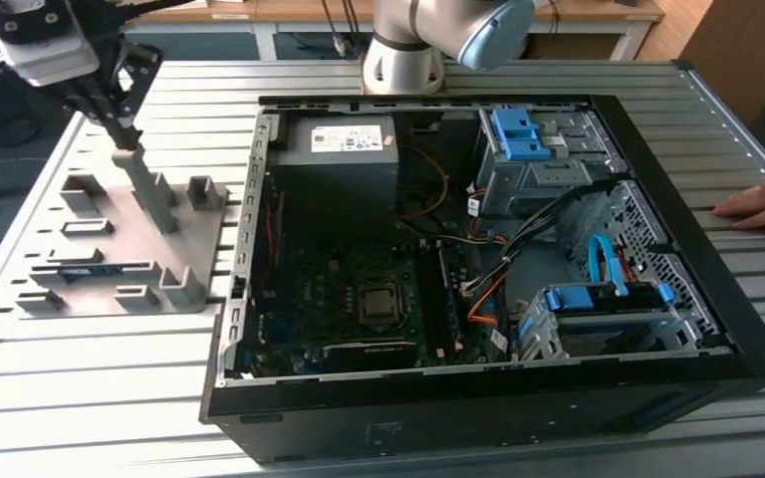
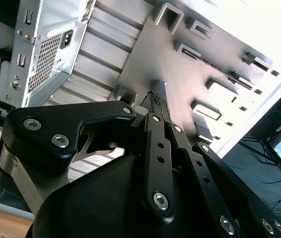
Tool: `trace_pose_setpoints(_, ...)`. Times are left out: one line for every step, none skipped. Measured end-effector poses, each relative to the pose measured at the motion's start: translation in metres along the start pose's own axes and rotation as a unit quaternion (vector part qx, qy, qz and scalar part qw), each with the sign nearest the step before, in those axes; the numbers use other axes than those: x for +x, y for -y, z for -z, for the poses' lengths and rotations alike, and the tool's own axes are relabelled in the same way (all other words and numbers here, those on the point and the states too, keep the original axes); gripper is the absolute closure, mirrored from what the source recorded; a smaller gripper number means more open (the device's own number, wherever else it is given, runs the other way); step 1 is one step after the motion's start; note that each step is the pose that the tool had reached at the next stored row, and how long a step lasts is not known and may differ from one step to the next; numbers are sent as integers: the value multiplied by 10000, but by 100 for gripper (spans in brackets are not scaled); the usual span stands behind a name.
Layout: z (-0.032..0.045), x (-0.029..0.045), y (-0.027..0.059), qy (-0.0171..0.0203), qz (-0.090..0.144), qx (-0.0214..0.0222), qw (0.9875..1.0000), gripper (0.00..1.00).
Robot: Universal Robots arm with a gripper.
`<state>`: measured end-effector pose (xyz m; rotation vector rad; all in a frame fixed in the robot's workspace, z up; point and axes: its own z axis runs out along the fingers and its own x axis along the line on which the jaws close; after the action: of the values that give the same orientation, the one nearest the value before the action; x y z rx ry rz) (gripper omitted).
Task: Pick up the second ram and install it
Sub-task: 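Reach for the second ram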
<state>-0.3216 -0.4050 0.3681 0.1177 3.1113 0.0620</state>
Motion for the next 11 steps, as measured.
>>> trace_pose_setpoints(-11, 18, 16, -2, -1, 1, 10000, 90)
trace_pose_setpoints(-23, 38, 31, -3, -1, 1, 10000, 90)
trace_pose_setpoints(-38, 64, 43, -4, -1, 1, 10000, 90)
trace_pose_setpoints(-56, 95, 51, -5, -1, 0, 10000, 90)
trace_pose_setpoints(-73, 120, 57, -7, 0, 1, 10000, 90)
trace_pose_setpoints(-90, 140, 63, -9, 0, 1, 10000, 90)
trace_pose_setpoints(-107, 155, 71, -11, -1, 1, 10000, 90)
trace_pose_setpoints(-124, 171, 80, -14, -1, 1, 10000, 90)
trace_pose_setpoints(-142, 187, 89, -16, 0, 1, 10000, 90)
trace_pose_setpoints(-159, 204, 97, -18, 0, 1, 10000, 90)
trace_pose_setpoints(-177, 223, 107, -20, -1, 2, 10000, 90)
